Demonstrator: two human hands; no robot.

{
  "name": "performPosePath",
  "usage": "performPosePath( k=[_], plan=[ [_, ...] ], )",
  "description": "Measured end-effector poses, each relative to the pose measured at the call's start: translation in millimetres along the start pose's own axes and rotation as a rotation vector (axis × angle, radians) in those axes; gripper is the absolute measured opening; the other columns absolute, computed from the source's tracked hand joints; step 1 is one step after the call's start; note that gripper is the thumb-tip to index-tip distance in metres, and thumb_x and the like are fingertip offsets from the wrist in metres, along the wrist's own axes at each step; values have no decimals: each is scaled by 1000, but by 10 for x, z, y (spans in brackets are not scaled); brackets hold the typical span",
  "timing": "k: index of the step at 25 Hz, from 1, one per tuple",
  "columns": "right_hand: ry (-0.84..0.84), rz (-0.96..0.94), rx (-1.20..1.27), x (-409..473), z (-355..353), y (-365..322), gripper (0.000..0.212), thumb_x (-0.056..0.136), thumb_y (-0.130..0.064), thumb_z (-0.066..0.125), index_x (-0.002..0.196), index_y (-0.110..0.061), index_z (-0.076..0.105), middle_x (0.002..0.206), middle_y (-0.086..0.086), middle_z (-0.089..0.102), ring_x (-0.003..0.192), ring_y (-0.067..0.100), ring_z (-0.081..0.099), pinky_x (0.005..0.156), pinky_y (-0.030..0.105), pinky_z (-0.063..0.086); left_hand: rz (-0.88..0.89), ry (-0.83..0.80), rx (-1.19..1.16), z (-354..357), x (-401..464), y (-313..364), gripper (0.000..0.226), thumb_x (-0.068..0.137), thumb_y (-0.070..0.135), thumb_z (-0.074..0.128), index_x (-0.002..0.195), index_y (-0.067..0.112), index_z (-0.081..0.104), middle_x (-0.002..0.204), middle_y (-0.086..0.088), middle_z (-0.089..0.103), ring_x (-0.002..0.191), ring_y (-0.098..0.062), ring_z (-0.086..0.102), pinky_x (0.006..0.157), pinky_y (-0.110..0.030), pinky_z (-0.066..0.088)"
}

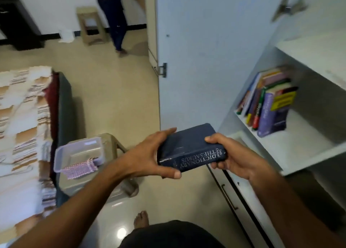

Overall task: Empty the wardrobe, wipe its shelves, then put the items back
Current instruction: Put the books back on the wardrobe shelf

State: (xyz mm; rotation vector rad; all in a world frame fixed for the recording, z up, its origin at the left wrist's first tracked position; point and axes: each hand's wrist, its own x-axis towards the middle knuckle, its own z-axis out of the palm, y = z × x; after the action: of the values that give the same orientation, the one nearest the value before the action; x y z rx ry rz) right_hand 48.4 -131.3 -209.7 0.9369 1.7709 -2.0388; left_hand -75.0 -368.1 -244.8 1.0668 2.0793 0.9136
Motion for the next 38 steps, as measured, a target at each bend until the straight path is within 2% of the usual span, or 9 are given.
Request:
performPosePath(
  k=[2,7,11,15,20,27,32,35,38],
  plan=[
    [22,5,-39,-44,-195,-5,28,88,-37,65,97,-11,67,71,8,65,52,16,55,49,22,44,35,-188,19,116,353,112,128,58,68,85,157,40,8,149,12,32,125,-9,49,107,-33,48],
    [42,-31,152,-145,-470,-45,64,80,-66,60,113,-11,63,87,12,65,63,16,62,54,22,54,12,-264,-401,430,784,184,114,59,41,91,152,42,24,134,3,53,112,-7,63,94,-29,56],
    [38,-159,259,16,-312,286,70,79,-53,74,137,-23,49,122,16,66,96,32,69,77,34,56,-25,-178,-658,573,980,176,113,53,50,95,148,46,33,137,-3,56,121,-29,61,97,-59,53],
    [116,-263,255,180,-101,355,83,70,-58,81,139,-27,46,129,10,65,103,29,64,77,31,52,26,-222,-675,438,1171,147,111,54,48,94,148,43,34,135,-2,58,120,-31,62,99,-61,51],
    [183,-330,288,361,-59,326,93,58,-63,87,134,-23,49,129,19,62,118,58,50,98,60,45,39,-309,-668,327,1296,82,105,58,42,90,146,47,34,130,6,60,118,-27,63,97,-55,54],
    [244,-298,473,390,-163,418,115,47,-60,94,141,-19,41,111,19,58,83,30,42,52,23,32,69,-529,-573,344,1519,101,94,67,40,88,140,59,30,133,3,56,117,-7,62,87,-26,58],
    [301,-295,511,576,-548,563,106,54,-56,92,140,-18,43,120,23,62,98,41,49,74,40,40,48,-607,-446,461,1859,284,97,73,49,82,146,59,18,133,17,56,116,10,57,85,-14,53],
    [460,-274,358,674,-1100,589,103,54,-45,91,140,-19,40,123,12,66,95,29,65,64,32,51,14,-528,-343,651,2110,420,109,71,64,77,152,54,7,156,8,39,143,-10,40,112,-33,40],
    [668,-246,144,849,-1985,599,99,59,-23,95,138,-26,36,134,1,58,116,23,62,75,34,62,-50,-378,-334,775,2380,566,99,71,71,73,147,56,11,150,9,41,138,-15,44,107,-35,42]
  ],
)
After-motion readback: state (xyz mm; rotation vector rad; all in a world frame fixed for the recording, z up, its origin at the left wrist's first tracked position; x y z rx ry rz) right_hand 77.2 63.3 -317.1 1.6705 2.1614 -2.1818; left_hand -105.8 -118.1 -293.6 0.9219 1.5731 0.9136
